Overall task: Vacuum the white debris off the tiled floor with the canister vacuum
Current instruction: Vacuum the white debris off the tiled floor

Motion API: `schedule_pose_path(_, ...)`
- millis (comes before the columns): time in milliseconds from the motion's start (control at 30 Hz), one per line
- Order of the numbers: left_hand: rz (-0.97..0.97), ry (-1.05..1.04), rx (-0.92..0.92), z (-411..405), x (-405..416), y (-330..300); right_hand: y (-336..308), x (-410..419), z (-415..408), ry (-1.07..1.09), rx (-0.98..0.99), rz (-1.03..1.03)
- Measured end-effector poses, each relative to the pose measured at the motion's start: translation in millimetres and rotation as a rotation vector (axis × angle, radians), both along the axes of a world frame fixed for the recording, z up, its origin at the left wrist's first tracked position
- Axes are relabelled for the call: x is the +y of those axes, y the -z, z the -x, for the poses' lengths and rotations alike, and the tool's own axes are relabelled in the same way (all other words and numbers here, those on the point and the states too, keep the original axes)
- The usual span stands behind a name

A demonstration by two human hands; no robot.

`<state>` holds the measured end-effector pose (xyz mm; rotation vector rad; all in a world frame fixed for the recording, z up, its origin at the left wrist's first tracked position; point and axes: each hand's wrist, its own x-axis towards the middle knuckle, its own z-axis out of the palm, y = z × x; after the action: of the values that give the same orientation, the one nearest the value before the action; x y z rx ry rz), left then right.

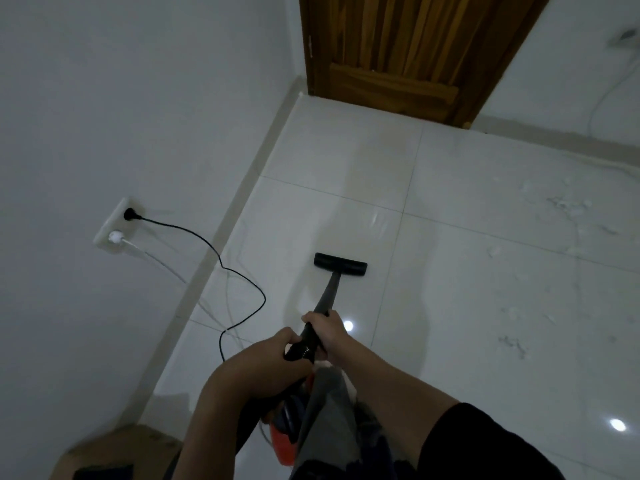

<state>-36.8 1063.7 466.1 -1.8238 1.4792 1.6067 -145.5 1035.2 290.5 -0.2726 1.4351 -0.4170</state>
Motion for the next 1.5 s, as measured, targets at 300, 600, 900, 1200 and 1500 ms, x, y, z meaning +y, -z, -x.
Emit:
schedule_pose_path(300, 0.056, 0.101, 0.034, 78.9, 6.4, 4.5, -2.1, 10.4, 84.8, 0.080, 0.001, 0.009)
schedule_pose_path(600, 0.090, 0.096, 0.040, 192.6, 57.0, 1.9, -1.6, 56.8, 193.9, 0.079, -0.030, 0.042)
schedule_pose_path(900, 0.054, 0.039, 0.126, 328.1, 136.0, 3.9, -0.6, 133.3, 335.8, 0.074, 0.006, 0.040)
schedule_pose_path(1200, 0.040, 0.233, 0.144, 395.6, 196.7, 10.6, -12.6, 212.3, 409.9, 0.140, 0.099, 0.008)
schedule_pose_path(1500, 0.089, 0.362, 0.191, 403.4, 258.1, 9.5, -37.2, 292.0, 422.3, 0.276, 0.102, -0.010)
